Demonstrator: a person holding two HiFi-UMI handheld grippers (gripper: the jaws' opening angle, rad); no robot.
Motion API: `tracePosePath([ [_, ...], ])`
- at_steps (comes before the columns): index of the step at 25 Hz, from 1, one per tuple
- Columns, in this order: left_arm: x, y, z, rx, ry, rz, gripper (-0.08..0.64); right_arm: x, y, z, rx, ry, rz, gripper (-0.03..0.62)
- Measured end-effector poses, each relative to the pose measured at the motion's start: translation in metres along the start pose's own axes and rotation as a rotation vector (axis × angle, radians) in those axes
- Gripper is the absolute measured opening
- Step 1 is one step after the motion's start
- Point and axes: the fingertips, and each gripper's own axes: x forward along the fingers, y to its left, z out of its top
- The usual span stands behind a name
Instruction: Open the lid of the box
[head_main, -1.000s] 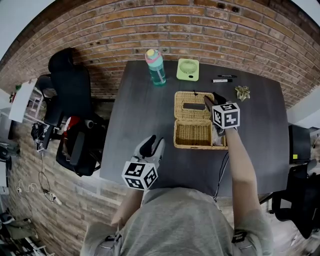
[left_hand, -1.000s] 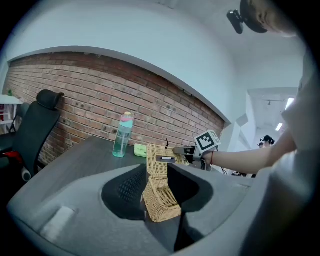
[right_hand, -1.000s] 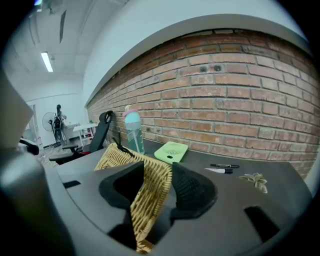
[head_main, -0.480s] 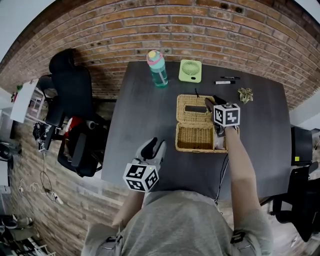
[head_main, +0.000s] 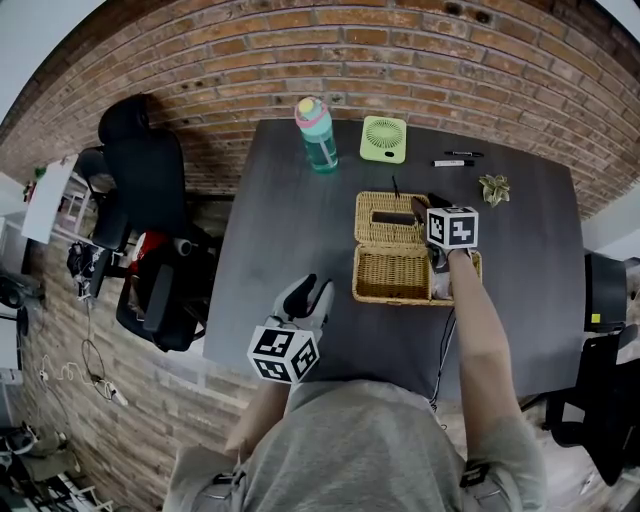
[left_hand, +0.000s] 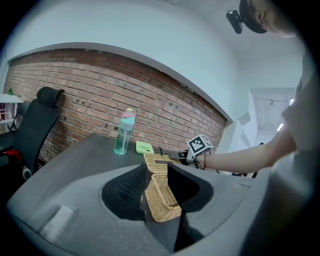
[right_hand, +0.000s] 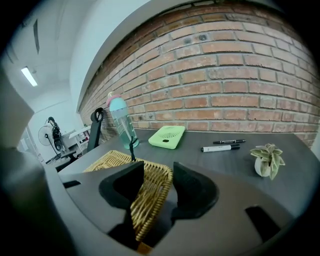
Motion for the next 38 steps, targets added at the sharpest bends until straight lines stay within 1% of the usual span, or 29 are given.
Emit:
tracePosePath([
  [5,-0.002,0.002,0.001,0.001,-0.005,0.005,0.135,0.000,0.000,0.000,-0.004,-0.003,-0.004,0.176],
  [9,-0.005,0.002,0.002,0.002,-0.010,0.007,0.134,-0.005,-0.001,0.003,-0.029,-0.017,-0.029,0.175],
  [13,-0.009,0.002,0.003,0.004,-0.020,0.012,0.134,-0.014,0.004,0.005,-0.062,-0.030,-0.027,0.175],
  [16,-0.011,-0.001,0.005,0.007,-0.028,0.008,0.135,-0.024,0.010,0.007,-0.070,-0.052,-0.021,0.175],
  [22,-0.020,-0.008,0.008,0.016,-0.042,-0.004,0.135,-0.052,0.031,0.009,-0.092,-0.106,-0.009,0.175],
  [27,-0.030,-0.014,0.009,0.020,-0.056,-0.013,0.133,-0.087,0.056,0.003,-0.094,-0.156,0.019,0.173],
  [30,-0.037,-0.015,0.010,0.015,-0.059,-0.017,0.133,-0.108,0.077,0.000,-0.094,-0.185,0.045,0.152],
  [33,-0.046,-0.019,0.008,0.011,-0.062,-0.027,0.132,-0.130,0.096,-0.005,-0.097,-0.214,0.056,0.115],
  [38,-0.064,-0.026,0.002,0.019,-0.061,-0.046,0.120,-0.172,0.133,-0.012,-0.165,-0.274,0.033,0.057],
])
